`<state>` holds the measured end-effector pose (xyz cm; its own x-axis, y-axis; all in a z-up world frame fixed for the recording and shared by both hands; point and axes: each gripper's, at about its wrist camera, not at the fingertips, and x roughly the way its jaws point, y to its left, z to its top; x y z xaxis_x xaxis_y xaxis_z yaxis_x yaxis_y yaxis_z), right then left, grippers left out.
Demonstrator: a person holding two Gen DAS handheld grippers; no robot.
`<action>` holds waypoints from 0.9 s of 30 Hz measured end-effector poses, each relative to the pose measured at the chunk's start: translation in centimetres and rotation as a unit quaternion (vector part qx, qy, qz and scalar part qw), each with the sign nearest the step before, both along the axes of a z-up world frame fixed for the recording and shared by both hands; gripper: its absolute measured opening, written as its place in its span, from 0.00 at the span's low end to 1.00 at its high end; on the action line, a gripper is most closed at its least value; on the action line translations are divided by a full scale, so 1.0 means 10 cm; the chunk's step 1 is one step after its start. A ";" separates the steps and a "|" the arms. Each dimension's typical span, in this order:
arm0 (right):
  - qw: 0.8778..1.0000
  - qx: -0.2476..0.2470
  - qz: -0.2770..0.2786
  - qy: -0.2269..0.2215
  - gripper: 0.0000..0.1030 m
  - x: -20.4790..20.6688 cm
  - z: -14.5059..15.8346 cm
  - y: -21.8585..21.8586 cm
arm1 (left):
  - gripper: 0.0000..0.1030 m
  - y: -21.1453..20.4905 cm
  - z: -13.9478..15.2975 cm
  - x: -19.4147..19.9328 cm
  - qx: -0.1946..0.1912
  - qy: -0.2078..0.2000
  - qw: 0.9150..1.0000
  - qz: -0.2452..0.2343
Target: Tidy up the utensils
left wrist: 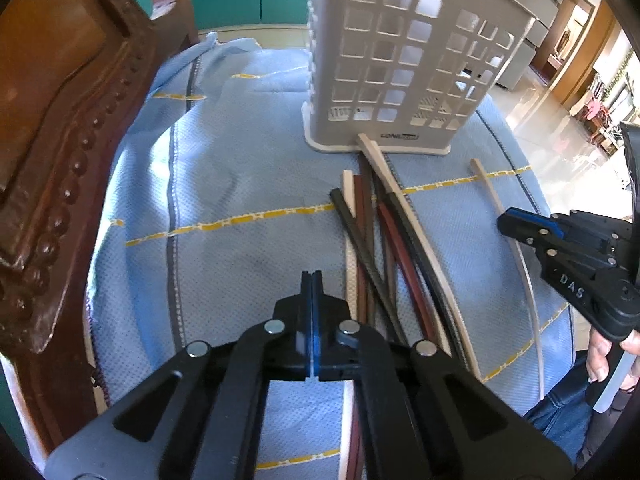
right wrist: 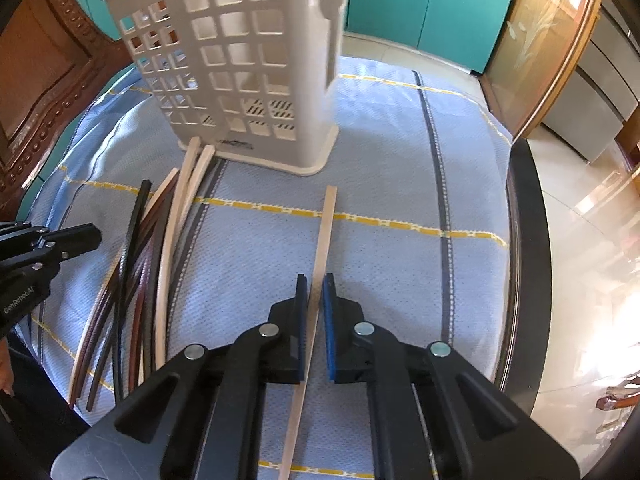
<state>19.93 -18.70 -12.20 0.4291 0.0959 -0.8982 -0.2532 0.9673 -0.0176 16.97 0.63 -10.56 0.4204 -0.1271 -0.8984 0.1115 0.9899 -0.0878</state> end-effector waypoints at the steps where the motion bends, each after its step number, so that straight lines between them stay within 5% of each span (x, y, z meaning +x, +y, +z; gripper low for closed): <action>1: 1.000 0.000 -0.001 0.001 0.08 0.01 0.00 -0.01 | 0.01 0.02 0.00 -0.01 0.001 0.001 1.000 0.003; 27: 1.000 0.021 -0.001 0.000 0.10 0.03 0.07 -0.06 | 0.05 0.29 0.05 0.01 -0.025 0.006 0.999 0.032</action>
